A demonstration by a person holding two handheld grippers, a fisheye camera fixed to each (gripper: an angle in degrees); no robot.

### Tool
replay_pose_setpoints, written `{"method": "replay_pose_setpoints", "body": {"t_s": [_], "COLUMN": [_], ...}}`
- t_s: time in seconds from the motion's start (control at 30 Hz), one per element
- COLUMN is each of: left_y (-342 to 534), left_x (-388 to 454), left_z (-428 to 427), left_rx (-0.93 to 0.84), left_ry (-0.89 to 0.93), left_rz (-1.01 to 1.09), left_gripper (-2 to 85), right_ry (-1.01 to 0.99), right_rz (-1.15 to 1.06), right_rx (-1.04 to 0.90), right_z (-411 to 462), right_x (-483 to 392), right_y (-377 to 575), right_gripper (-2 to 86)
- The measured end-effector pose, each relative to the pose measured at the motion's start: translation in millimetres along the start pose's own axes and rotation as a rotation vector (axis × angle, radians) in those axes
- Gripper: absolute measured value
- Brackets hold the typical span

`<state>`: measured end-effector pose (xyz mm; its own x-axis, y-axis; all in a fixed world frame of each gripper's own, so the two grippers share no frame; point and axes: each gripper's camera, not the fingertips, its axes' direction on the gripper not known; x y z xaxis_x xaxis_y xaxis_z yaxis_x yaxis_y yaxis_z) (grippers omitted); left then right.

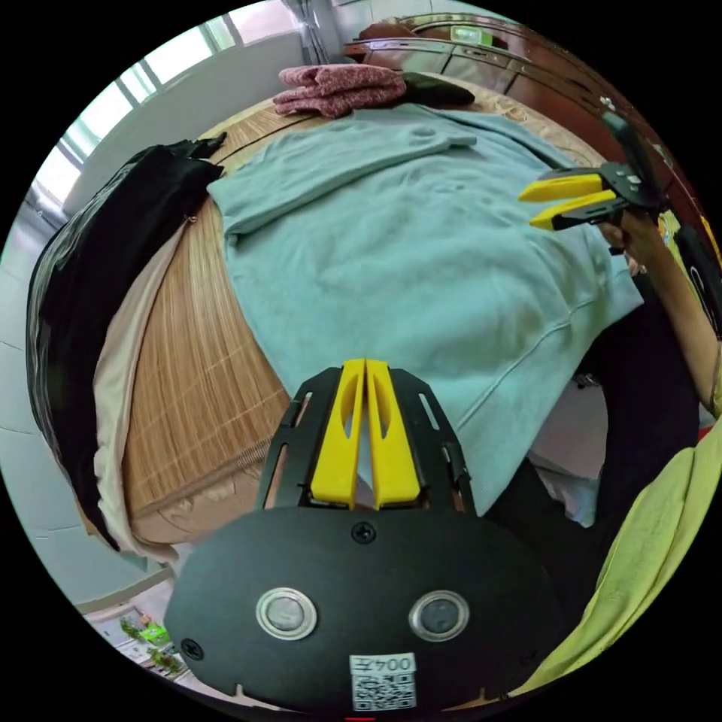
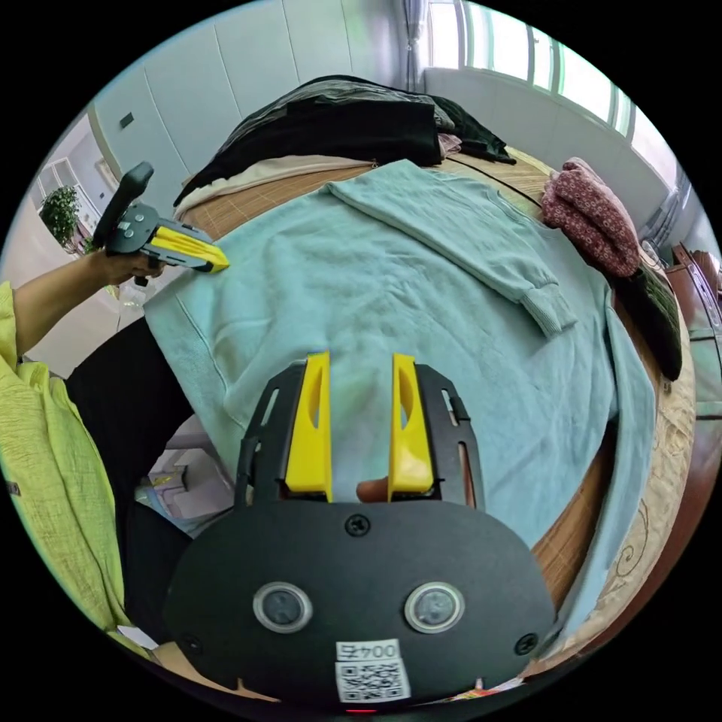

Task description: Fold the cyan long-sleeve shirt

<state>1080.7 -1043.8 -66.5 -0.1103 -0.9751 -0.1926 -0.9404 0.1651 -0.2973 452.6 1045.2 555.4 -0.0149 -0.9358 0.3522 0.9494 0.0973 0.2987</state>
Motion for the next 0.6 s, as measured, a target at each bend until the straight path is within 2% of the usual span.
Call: {"method": "replay_pose_setpoints", "body": {"t_s": [0.13,0.3,0.47,0.6], "left_y": [37,63,149,194], "left_x": [-20,-40,-74,-87], "left_z": [4,-10,-14,-7], "left_rx": [0.102,0.089,0.197,0.229], "left_ry": [0.089,0.163,0.496,0.624], "left_rz": [-0.08,-0.249,-0.5,-0.59], "left_gripper": [0.9,3.8,7.6,8.4], "right_ry": [0.01,0.023,-0.13,-0.251], "right_rz": [0.072,0.235,0.519,0.703], "right_rx": [-0.053,-0.06,0.031,0.104], "right_z": [-11,-44,-92,-125], "right_x": [-1,0,28,56], "right_y": [28,72,163,234], "right_gripper": [11.9,12.8,12.6,12.5]}}
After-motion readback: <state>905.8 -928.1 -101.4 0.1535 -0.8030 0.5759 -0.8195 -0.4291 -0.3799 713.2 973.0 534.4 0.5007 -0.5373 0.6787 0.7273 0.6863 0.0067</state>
